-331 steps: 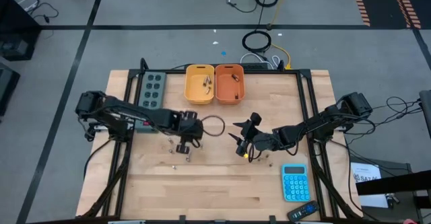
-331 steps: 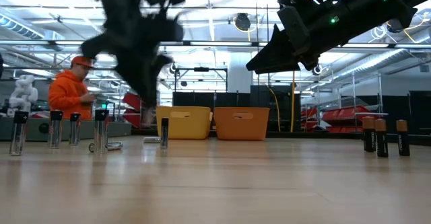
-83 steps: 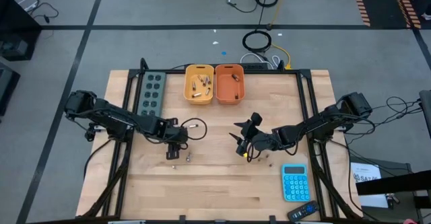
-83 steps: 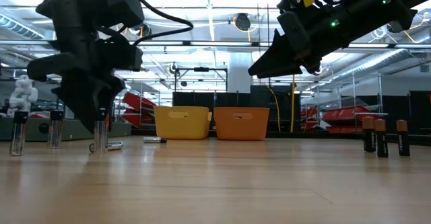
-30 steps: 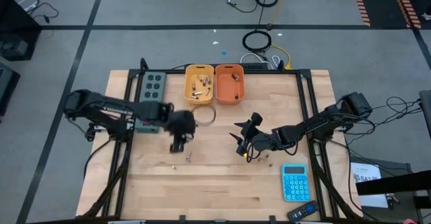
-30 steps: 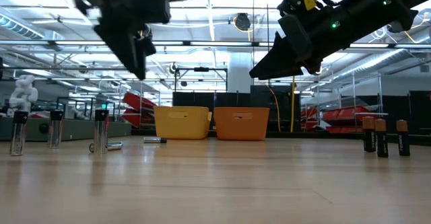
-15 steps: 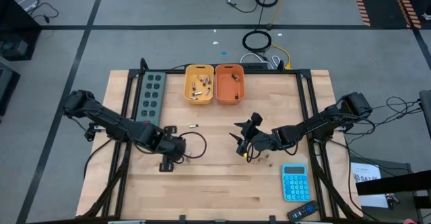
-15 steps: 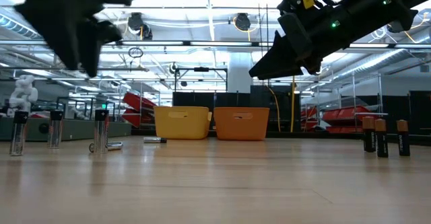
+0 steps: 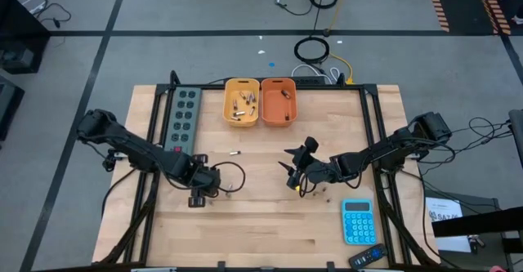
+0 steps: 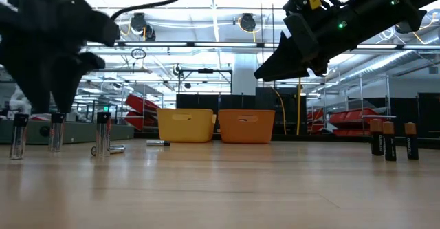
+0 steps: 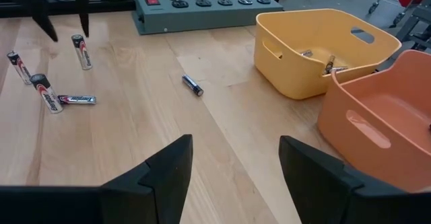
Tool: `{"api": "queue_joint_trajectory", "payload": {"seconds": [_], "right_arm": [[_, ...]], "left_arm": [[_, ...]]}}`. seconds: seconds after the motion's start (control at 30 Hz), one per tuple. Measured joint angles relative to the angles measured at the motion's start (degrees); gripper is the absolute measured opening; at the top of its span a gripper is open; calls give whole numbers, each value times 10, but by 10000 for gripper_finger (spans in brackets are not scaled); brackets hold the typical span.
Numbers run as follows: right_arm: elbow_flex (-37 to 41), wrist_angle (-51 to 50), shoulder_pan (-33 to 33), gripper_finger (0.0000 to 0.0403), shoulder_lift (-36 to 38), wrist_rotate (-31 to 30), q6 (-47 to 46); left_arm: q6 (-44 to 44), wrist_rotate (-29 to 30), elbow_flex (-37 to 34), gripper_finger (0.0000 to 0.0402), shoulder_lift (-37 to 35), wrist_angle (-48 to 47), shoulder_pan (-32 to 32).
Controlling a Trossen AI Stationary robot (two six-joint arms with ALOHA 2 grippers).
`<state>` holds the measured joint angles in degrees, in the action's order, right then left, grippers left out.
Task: Sort batteries
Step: Put the silver battery into the yellow bin
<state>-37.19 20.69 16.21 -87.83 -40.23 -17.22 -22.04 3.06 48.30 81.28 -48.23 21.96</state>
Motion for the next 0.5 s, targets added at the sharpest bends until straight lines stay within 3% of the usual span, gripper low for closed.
{"api": "queue_joint_trajectory", "payload": {"seconds": [0.4,0.5], "right_arm": [[0,1,0,212,0,0,-1],[0,1,0,212,0,0,-1]], "left_arm": [[-1,15,-71,182,0,92,-3],[16,19,-87,163,0,120,-3]]}}
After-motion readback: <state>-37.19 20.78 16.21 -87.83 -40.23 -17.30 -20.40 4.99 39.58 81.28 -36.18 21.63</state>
